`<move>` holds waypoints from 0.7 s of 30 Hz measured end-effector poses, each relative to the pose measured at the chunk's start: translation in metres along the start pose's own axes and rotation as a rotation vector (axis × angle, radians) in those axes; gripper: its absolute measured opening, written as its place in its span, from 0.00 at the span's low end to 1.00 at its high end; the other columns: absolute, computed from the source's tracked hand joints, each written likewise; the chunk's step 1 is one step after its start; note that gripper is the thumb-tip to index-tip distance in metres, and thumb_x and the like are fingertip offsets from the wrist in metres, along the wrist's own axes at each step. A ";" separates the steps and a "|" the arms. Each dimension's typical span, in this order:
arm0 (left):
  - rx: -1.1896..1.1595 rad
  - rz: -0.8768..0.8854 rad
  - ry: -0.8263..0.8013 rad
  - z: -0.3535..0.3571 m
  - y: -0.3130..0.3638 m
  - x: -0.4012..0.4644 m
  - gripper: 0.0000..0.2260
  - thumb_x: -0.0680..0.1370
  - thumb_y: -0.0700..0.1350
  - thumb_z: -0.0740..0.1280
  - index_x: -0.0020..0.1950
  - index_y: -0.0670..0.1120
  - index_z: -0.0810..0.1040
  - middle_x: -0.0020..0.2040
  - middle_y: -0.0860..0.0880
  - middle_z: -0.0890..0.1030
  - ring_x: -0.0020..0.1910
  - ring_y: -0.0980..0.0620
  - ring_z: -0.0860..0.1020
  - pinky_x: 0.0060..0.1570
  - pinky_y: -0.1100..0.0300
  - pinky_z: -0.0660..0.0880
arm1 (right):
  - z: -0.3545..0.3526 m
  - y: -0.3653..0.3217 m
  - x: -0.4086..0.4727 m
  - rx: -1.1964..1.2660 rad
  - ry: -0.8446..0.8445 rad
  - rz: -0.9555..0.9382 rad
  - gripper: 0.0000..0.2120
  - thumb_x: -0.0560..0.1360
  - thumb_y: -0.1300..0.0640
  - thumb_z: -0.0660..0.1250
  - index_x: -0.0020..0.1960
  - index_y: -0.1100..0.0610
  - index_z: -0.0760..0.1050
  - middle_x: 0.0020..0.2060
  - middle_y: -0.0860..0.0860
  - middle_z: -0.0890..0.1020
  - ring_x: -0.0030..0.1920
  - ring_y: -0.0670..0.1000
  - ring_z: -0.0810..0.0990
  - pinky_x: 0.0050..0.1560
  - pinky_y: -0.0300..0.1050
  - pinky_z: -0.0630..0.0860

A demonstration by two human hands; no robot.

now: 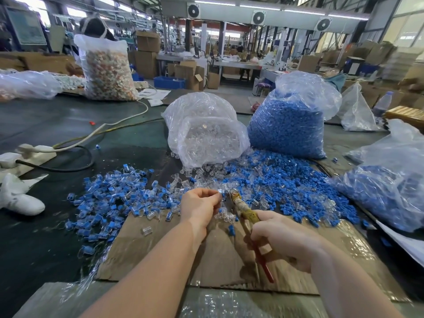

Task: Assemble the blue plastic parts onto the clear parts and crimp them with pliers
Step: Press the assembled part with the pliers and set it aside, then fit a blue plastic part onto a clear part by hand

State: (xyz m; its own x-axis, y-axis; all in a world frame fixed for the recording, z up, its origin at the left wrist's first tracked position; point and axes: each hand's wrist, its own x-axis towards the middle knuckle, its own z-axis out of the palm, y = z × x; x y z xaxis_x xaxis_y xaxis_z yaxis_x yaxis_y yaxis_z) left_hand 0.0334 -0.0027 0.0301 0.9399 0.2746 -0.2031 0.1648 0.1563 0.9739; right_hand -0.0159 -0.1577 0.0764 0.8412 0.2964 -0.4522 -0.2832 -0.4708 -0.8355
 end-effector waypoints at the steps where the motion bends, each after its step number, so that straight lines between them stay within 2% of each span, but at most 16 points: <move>1: -0.003 0.002 0.006 0.000 0.000 0.000 0.04 0.73 0.34 0.69 0.40 0.42 0.79 0.34 0.46 0.80 0.32 0.53 0.77 0.30 0.65 0.75 | 0.000 0.000 0.000 -0.010 0.006 -0.004 0.08 0.72 0.67 0.59 0.46 0.57 0.70 0.38 0.54 0.75 0.41 0.52 0.75 0.42 0.47 0.75; 7: -0.024 -0.023 0.017 0.000 0.003 -0.001 0.03 0.73 0.33 0.69 0.42 0.40 0.79 0.35 0.44 0.80 0.31 0.52 0.78 0.32 0.63 0.77 | 0.003 -0.002 0.000 -0.053 0.020 -0.023 0.07 0.73 0.66 0.57 0.47 0.57 0.69 0.40 0.55 0.73 0.41 0.53 0.73 0.44 0.47 0.72; 10: -0.043 -0.046 0.008 0.000 0.004 -0.002 0.03 0.73 0.33 0.69 0.42 0.40 0.79 0.36 0.44 0.80 0.32 0.52 0.78 0.32 0.64 0.78 | 0.006 -0.003 -0.001 -0.086 0.028 -0.030 0.05 0.76 0.65 0.56 0.45 0.57 0.67 0.37 0.53 0.71 0.40 0.52 0.70 0.39 0.43 0.69; 13: -0.054 -0.055 0.003 0.001 0.004 -0.004 0.03 0.73 0.33 0.69 0.42 0.40 0.79 0.37 0.44 0.80 0.33 0.52 0.78 0.30 0.66 0.77 | 0.009 -0.002 0.000 -0.182 0.083 -0.062 0.07 0.78 0.63 0.55 0.42 0.56 0.66 0.34 0.50 0.71 0.35 0.49 0.68 0.35 0.41 0.67; 17: -0.046 -0.055 0.003 0.003 0.003 -0.005 0.03 0.73 0.33 0.69 0.41 0.40 0.79 0.37 0.44 0.80 0.33 0.52 0.78 0.28 0.67 0.76 | 0.009 0.001 0.000 -0.354 0.160 -0.103 0.02 0.79 0.61 0.54 0.49 0.56 0.65 0.45 0.50 0.75 0.39 0.49 0.71 0.40 0.44 0.71; 21: -0.040 -0.053 0.006 0.005 0.002 -0.006 0.03 0.73 0.34 0.69 0.42 0.41 0.79 0.38 0.44 0.80 0.34 0.53 0.78 0.29 0.67 0.75 | 0.011 0.003 -0.002 -0.336 0.166 -0.100 0.06 0.78 0.64 0.54 0.48 0.53 0.64 0.43 0.50 0.74 0.35 0.47 0.70 0.34 0.39 0.68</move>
State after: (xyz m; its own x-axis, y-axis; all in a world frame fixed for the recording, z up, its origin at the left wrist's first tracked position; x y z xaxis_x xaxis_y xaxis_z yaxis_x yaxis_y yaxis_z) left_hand 0.0297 -0.0092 0.0334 0.9284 0.2701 -0.2552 0.2025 0.2083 0.9569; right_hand -0.0235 -0.1509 0.0715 0.9279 0.2294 -0.2940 -0.0525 -0.7002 -0.7120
